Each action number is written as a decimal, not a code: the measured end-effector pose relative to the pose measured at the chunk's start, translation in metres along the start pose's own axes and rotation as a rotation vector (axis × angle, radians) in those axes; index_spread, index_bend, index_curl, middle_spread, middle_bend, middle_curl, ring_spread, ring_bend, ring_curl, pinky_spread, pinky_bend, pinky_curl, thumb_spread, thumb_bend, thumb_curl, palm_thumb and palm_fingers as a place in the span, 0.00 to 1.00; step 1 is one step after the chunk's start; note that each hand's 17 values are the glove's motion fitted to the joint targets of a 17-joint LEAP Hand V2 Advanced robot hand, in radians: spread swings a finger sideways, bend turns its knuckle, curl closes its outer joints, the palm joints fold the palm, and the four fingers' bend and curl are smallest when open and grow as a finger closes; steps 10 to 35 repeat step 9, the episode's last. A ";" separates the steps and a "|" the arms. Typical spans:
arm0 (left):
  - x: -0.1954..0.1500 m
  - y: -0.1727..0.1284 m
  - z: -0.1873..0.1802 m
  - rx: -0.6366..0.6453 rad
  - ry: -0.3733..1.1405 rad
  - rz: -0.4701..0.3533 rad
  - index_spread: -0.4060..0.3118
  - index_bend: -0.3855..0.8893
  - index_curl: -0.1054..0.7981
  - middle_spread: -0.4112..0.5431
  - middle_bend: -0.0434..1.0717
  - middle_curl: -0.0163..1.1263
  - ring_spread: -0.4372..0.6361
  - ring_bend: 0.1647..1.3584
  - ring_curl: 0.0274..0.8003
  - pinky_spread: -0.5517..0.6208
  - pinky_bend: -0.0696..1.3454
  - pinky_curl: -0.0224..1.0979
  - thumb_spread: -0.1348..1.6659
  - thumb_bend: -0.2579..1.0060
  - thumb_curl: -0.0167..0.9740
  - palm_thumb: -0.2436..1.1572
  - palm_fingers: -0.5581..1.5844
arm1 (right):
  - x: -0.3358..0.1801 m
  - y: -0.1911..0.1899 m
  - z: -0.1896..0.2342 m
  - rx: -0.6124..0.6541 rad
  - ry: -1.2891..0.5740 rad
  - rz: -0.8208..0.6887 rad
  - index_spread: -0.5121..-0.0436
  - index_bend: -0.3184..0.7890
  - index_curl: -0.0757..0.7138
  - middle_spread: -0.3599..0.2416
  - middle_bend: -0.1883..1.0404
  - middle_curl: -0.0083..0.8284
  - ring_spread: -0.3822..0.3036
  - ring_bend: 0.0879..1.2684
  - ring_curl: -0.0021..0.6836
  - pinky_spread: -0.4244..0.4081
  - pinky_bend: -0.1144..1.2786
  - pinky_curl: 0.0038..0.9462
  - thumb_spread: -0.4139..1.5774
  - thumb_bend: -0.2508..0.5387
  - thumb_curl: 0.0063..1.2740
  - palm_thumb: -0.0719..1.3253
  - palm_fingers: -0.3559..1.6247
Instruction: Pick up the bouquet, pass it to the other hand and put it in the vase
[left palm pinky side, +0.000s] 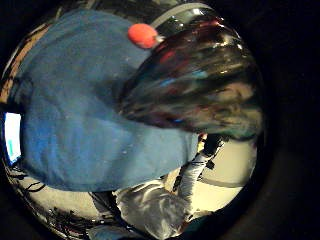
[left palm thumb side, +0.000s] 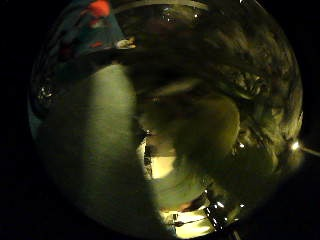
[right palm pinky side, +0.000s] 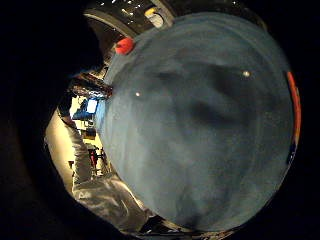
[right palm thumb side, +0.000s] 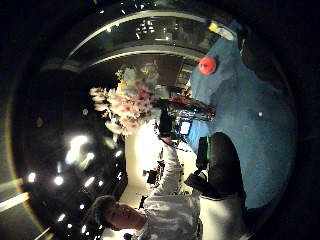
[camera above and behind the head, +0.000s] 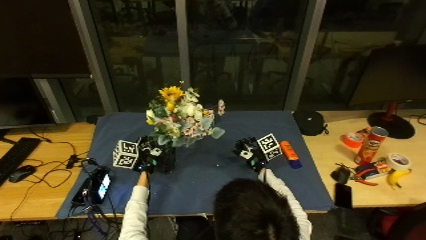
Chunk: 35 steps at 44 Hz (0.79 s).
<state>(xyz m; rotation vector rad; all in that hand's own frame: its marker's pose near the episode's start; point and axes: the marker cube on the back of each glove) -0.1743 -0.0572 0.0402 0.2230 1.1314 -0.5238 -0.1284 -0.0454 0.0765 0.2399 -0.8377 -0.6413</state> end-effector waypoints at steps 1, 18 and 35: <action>-0.014 0.006 0.001 -0.009 -0.015 -0.003 0.68 0.34 0.53 0.62 0.23 0.36 0.62 0.34 0.43 0.68 0.33 0.36 0.51 0.15 0.55 0.48 0.13 | 0.005 0.001 0.002 -0.005 -0.011 0.020 0.55 0.40 0.49 0.45 0.33 0.51 0.37 0.27 0.53 0.60 0.25 0.34 0.72 0.29 0.41 0.63 0.58; -0.067 0.027 -0.002 0.000 -0.064 0.002 0.79 0.35 0.43 0.79 0.19 0.29 0.79 0.30 0.35 0.83 0.30 0.31 0.54 0.17 0.49 0.47 0.16 | 0.025 0.008 0.015 -0.089 -0.150 0.126 0.56 0.41 0.49 0.45 0.33 0.52 0.37 0.25 0.54 0.61 0.23 0.35 0.73 0.30 0.41 0.64 0.59; -0.067 0.027 -0.002 0.000 -0.064 0.002 0.79 0.35 0.43 0.79 0.19 0.29 0.79 0.30 0.35 0.83 0.30 0.31 0.54 0.17 0.49 0.47 0.16 | 0.025 0.008 0.015 -0.089 -0.150 0.126 0.56 0.41 0.49 0.45 0.33 0.52 0.37 0.25 0.54 0.61 0.23 0.35 0.73 0.30 0.41 0.64 0.59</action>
